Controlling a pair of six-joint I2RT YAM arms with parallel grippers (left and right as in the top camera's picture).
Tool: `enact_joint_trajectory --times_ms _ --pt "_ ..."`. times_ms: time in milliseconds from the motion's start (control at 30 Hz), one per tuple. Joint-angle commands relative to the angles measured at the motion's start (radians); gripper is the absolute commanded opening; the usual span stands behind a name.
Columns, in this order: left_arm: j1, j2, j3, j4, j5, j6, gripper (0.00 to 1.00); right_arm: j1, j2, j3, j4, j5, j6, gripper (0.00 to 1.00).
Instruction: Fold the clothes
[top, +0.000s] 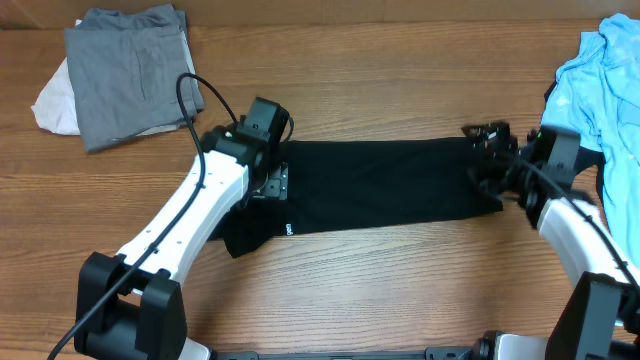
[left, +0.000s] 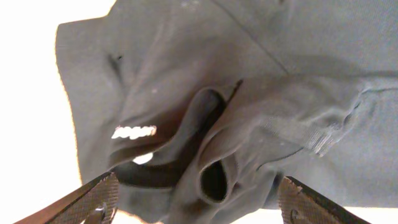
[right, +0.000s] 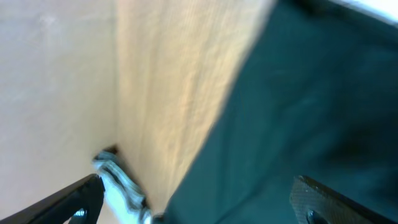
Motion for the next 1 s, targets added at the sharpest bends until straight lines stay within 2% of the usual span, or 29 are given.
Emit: enact_joint_trajectory --times_ms 0,100,233,400,600,800,967 --pt "0.008 0.002 0.119 -0.059 -0.003 0.0 0.83 0.007 0.001 0.141 -0.074 -0.145 -0.072 0.99" --pt "0.008 0.002 0.18 -0.142 0.075 0.016 0.76 0.031 0.001 0.239 -0.221 -0.15 -0.159 0.99" --pt "0.006 0.004 0.163 -0.202 0.194 0.077 0.8 0.061 0.001 0.291 -0.332 -0.112 -0.237 1.0" --pt "0.007 0.005 0.072 -0.189 0.2 0.1 0.78 0.077 0.001 0.29 -0.394 -0.06 -0.241 1.0" --pt "0.007 0.02 -0.014 -0.102 0.2 0.132 0.74 0.092 0.001 0.29 -0.41 -0.064 -0.24 1.0" --pt "0.007 0.148 -0.018 -0.015 0.195 0.144 0.74 0.103 0.001 0.29 -0.41 -0.064 -0.25 1.0" --pt "0.008 0.233 -0.018 0.019 0.114 0.119 0.7 0.102 0.001 0.289 -0.428 -0.051 -0.294 1.0"
